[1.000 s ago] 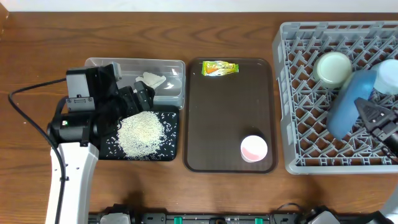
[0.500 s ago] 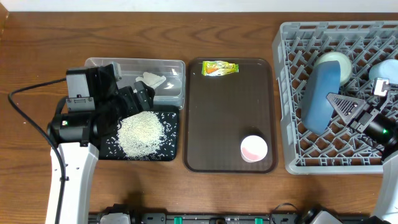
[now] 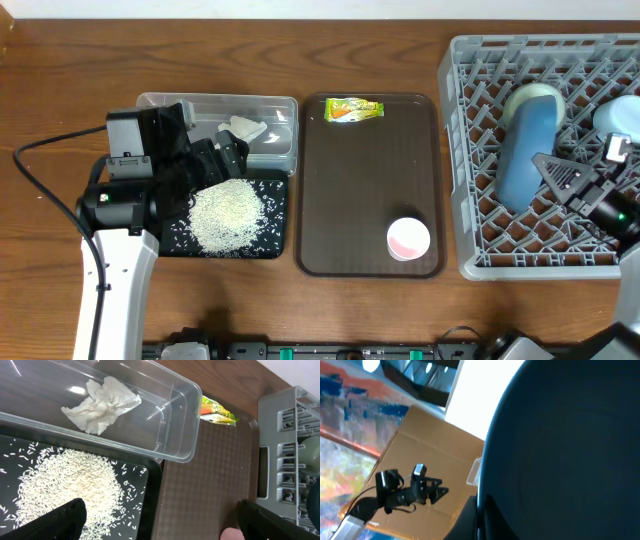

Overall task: Sort waste into correct bins and load items into the dishwasher rack
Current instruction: 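Lower the blue plate upright into the rack slots, then release the blue plate and raise the right gripper out of the rack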

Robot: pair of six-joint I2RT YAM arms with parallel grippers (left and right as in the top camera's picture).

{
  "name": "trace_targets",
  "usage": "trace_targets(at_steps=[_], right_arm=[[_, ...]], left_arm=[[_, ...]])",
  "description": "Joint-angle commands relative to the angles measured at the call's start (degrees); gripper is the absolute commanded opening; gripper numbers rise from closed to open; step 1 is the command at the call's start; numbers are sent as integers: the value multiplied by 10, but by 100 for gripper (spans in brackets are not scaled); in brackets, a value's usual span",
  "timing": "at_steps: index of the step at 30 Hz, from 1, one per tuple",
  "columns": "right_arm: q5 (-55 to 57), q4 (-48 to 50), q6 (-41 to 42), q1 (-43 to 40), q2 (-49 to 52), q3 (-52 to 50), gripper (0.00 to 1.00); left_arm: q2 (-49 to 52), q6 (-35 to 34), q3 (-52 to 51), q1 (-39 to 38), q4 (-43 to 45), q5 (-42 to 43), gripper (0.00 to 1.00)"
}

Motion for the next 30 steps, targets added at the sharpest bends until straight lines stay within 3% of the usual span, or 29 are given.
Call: trace_targets(at_steps=[1, 9, 13, 18, 20, 25, 30], right_arm=[[-5, -8, 4, -27, 38, -23, 1], [-5, 20, 45, -103, 37, -21, 2], [-5, 21, 45, -121, 37, -21, 20], [-5, 39, 66, -137, 37, -21, 64], [-5, 49, 87, -141, 37, -21, 69], [-5, 113, 153, -142, 28, -21, 73], [-5, 242, 266, -142, -23, -21, 77]], left_arm=[[3, 1, 6, 0, 0, 6, 98], [3, 1, 6, 0, 0, 6, 98], [3, 1, 6, 0, 0, 6, 98], [3, 1, 6, 0, 0, 6, 98], [3, 1, 6, 0, 0, 6, 98], [3, 1, 6, 0, 0, 6, 98], [3, 1, 6, 0, 0, 6, 98]])
